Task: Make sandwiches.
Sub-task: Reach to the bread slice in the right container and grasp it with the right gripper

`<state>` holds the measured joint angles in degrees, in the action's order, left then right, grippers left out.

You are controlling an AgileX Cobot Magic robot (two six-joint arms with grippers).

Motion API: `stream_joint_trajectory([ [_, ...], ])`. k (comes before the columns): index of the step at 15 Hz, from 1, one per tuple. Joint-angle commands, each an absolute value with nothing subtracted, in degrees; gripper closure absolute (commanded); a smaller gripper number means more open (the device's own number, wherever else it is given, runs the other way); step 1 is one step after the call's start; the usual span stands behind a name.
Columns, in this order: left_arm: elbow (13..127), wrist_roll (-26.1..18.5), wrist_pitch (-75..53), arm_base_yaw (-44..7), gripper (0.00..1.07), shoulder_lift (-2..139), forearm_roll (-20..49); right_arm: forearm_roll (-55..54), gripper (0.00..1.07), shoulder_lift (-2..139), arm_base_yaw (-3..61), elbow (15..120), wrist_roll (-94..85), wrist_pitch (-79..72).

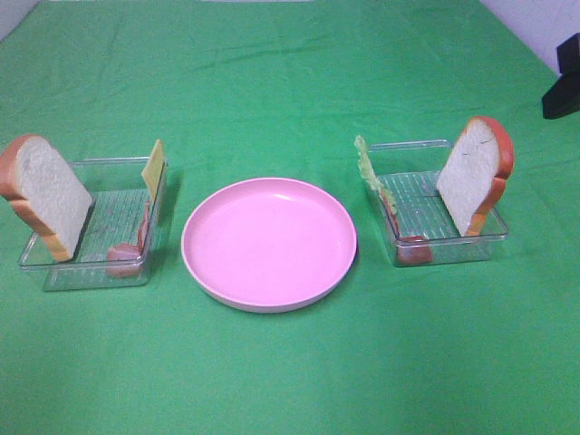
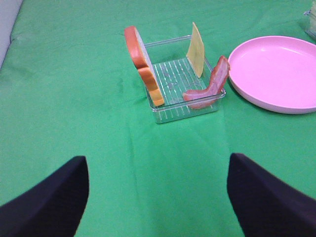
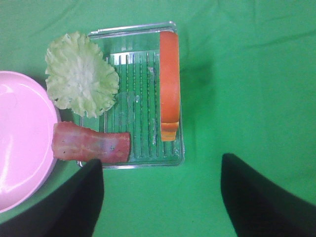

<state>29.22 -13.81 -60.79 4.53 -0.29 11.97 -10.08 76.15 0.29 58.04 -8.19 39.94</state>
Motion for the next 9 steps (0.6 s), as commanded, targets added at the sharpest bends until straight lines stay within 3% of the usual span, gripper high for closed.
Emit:
stream_joint_trajectory([
  [1,29.11,-13.92,-60.22,4.76,0.32,-1.32,11.97,-11.17,0.34,87.49,0.0,67.78,-8.82,45.78],
  [3,29.11,-13.92,-60.22,4.76,0.32,-1.32,11.97,-11.29,0.31,90.93,0.0,70.82,-8.82,47.04],
  [7,29.11,-13.92,-60.22,4.76,0.32,-1.32,11.97,-11.29,0.3,108.29,0.0,86.75,-9.17,53.34],
  [9,29.11,-13.92,-60.22,4.76,0.32,-1.32,11.97,-11.29,0.3,109.32,0.0,87.49,-9.11,53.34],
])
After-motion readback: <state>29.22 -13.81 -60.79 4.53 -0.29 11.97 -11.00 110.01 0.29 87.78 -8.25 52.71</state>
